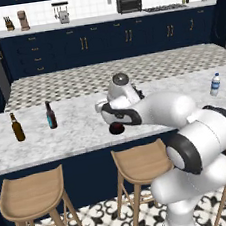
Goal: Move the plastic bottles in the middle to the plastics group, and the glass bottles in the middle to the glass group.
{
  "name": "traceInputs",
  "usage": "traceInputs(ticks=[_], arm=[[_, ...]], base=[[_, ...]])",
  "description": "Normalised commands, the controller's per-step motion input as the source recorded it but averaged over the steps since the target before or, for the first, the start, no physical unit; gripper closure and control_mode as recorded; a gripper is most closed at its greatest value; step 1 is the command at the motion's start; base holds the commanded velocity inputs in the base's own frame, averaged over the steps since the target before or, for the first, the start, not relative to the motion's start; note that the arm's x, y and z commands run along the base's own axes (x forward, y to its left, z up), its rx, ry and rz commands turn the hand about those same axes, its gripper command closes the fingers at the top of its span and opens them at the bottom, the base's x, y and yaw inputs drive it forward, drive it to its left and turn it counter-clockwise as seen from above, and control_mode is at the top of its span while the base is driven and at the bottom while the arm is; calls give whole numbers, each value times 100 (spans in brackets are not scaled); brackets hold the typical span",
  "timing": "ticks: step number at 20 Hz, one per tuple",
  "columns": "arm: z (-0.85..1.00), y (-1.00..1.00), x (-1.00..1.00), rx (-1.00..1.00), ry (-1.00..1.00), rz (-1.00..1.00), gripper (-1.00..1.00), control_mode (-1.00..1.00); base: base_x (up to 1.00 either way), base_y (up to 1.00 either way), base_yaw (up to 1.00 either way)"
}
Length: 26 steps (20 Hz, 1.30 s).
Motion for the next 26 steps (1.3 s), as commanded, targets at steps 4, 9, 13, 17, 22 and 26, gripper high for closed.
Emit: traceInputs(ticks=[4,9,13,17,22,26], arm=[[15,100,0,-3,12,11,100,-100],[-5,100,16,0,3,13,100,-100],[-34,62,19,12,-7,5,100,-100],[-18,49,3,12,-4,6,100,-100],[-2,82,10,-3,8,8,100,-100],[0,76,17,0,0,8,100,-100]], base=[[0,0,0],[0,0,0],[0,0,0],[0,0,0],[0,0,0],[0,0,0]])
